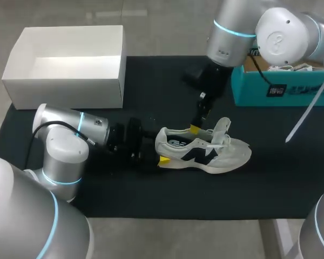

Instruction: Take the shoe out of the shoebox, open the shoe tongue, remove and reinsert the insole, then place the shoe into the shoebox

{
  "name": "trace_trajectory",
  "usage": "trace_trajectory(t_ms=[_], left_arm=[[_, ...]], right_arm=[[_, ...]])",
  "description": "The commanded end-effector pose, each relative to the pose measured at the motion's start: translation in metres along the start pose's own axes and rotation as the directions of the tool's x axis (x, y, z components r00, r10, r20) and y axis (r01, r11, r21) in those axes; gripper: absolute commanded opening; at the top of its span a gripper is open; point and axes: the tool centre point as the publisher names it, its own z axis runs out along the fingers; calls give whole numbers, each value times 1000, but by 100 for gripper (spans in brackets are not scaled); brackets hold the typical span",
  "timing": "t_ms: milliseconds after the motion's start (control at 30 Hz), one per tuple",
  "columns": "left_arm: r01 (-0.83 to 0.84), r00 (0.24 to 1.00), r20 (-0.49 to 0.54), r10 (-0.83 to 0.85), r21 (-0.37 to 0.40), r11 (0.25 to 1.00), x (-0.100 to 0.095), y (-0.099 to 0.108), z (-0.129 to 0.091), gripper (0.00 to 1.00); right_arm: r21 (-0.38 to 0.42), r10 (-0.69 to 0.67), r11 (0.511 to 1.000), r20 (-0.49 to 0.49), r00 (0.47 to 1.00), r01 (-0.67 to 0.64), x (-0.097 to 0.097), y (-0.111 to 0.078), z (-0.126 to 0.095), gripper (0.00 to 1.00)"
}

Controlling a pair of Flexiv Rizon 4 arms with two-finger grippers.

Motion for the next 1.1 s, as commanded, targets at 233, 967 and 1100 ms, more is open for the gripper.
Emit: trace_trajectory(t_ms=[233, 967, 1100], left_arm=[[-1, 1000, 2, 1, 2, 1000, 0, 1, 0, 0], [-1, 1000, 2, 1, 2, 1000, 0, 1, 0, 0], [-1, 1000, 2, 1, 2, 1000, 0, 1, 0, 0]], right_arm=[[1, -123, 992, 149, 981, 124, -3, -5, -2, 0], [52, -124, 992, 139, 982, 118, -11, -8, -2, 0], [52, -124, 992, 139, 982, 118, -11, -8, -2, 0]])
